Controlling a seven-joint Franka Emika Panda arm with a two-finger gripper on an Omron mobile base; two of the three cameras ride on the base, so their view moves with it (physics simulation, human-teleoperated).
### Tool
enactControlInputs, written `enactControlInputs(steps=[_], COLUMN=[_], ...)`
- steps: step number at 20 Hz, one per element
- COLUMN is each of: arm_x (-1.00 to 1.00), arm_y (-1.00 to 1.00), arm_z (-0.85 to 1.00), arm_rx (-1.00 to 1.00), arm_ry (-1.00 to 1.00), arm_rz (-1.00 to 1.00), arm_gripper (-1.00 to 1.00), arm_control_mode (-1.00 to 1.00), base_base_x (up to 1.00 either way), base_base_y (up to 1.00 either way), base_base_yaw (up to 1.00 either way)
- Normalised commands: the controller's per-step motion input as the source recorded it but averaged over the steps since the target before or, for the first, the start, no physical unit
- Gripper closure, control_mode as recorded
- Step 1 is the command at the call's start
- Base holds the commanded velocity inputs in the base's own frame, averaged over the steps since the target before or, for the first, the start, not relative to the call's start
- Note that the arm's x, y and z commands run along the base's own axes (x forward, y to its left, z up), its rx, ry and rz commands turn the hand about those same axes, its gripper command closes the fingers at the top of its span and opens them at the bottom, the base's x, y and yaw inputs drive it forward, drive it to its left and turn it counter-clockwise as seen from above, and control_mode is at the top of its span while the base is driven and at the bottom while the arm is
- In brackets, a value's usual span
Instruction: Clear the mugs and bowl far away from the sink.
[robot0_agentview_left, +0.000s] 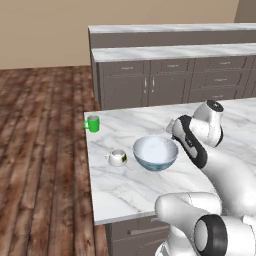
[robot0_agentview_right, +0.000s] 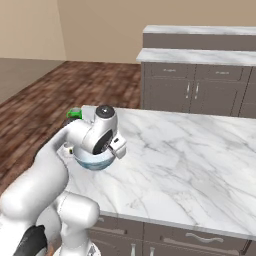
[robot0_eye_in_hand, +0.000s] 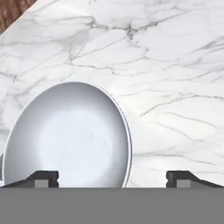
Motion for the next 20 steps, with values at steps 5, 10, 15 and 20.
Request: enactControlInputs(steps=[5, 10, 15, 20], arm_x=[-1.0, -1.0, -1.0, -0.64], arm_y=[0.08, 0.32, 0.06, -0.25], arm_z=[0.78, -0.07, -0.39, -0.24], arm_rx=[-0.03, -0.04, -0.01, 0.04], arm_ry=[-0.11, -0.04, -0.46, -0.31], arm_rz=[0.01, 0.25, 0.02, -0.08], arm_gripper=[-1.0, -1.0, -1.0, -1.0], arm_control_mode=[-1.0, -1.0, -1.0, -1.0], base_base_x=[0.0, 0.0, 0.0, 0.0], base_base_y=[0.0, 0.0, 0.0, 0.0], base_base_yaw=[0.0, 0.0, 0.0, 0.0])
